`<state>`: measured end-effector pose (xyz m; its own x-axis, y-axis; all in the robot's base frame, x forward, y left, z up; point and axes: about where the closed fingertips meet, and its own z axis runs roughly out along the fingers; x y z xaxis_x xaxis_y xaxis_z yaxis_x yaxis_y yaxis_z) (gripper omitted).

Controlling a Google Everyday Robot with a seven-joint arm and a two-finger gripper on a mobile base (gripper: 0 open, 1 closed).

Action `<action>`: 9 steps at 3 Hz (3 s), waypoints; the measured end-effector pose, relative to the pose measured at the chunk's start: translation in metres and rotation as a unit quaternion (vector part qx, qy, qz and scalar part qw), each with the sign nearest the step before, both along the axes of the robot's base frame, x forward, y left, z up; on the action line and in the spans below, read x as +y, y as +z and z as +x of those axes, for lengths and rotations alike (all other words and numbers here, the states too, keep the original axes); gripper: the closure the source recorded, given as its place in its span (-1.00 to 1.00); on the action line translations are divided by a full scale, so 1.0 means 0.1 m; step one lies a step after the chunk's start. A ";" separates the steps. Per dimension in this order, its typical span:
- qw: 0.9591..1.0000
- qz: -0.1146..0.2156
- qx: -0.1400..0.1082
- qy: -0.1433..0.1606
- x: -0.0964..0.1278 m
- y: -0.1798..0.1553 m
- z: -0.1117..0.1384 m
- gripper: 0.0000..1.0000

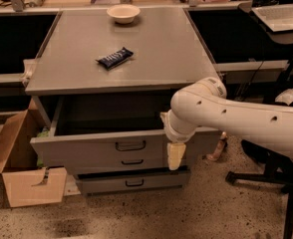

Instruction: Open top drawer

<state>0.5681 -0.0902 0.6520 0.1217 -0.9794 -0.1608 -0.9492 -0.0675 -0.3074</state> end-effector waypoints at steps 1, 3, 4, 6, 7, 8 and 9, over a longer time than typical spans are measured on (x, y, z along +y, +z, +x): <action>1.000 -0.019 0.015 -0.005 -0.07 -0.16 -0.21 -0.48; 0.999 -0.025 0.025 -0.007 -0.10 -0.05 -0.32 0.57; 0.999 -0.029 0.031 -0.009 -0.12 -0.03 -0.43 1.00; 0.999 -0.029 0.031 -0.009 -0.12 -0.03 -0.43 -1.00; 0.997 -0.038 0.073 0.003 -0.08 -0.01 -0.70 -1.00; 0.994 -0.049 0.098 0.013 -0.05 0.07 -0.95 -1.00; 0.990 -0.062 0.126 0.009 -0.10 0.01 -1.13 -0.64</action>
Offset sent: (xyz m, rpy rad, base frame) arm -0.0636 -0.0213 -0.0277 -0.1041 0.1325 -0.0317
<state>0.4549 -0.0999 0.6530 0.1104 -0.9916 -0.0679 -0.9930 -0.1072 -0.0493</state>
